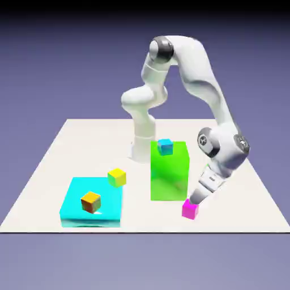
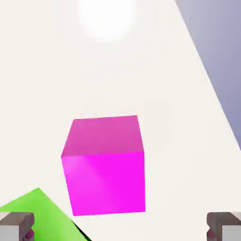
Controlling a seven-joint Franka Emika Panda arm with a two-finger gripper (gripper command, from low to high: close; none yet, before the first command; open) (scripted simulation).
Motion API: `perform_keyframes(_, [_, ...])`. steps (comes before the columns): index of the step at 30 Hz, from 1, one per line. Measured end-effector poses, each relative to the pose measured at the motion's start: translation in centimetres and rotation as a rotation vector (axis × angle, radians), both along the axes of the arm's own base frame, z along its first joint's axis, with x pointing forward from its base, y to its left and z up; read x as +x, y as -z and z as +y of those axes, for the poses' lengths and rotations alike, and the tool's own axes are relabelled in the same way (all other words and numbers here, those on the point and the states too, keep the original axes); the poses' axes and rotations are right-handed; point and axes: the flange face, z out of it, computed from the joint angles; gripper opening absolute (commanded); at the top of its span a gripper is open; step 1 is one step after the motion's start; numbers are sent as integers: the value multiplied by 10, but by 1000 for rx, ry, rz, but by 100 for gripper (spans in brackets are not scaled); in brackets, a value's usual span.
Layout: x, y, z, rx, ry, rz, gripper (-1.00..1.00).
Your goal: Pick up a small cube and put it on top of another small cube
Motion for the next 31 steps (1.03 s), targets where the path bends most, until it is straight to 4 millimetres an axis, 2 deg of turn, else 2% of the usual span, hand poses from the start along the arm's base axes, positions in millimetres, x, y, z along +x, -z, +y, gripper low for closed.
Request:
perform_keyframes(1, [0,0,0,0,0,0,0])
perform_keyframes(4, [-10,53,-20,0,0,0,0])
perform_keyframes(5, [-12,62,-24,0,0,0,-100])
perform_keyframes(7, [-12,62,-24,1,1,0,-100])
perform_keyframes(10, [-2,10,-3,1,1,1,-100])
perform_keyframes(11, [9,-5,-13,2,15,1,-100])
perform_keyframes(14, [57,-37,-108,1,108,-3,-100])
perform_keyframes(17, [85,-72,-213,0,203,-4,-100])
perform_keyframes(20, [91,-108,-321,0,301,-2,-100])
perform_keyframes(22, [83,-132,-393,2,367,1,-100])
perform_keyframes(24, [82,-133,-395,2,369,1,-100])
perform_keyframes(27, [67,-83,-410,1,369,1,-100])
perform_keyframes(28, [62,-71,-413,2,369,1,100])
perform_keyframes(30, [62,-71,-413,0,368,0,100])
perform_keyframes(31, [69,-87,-409,0,368,0,100])
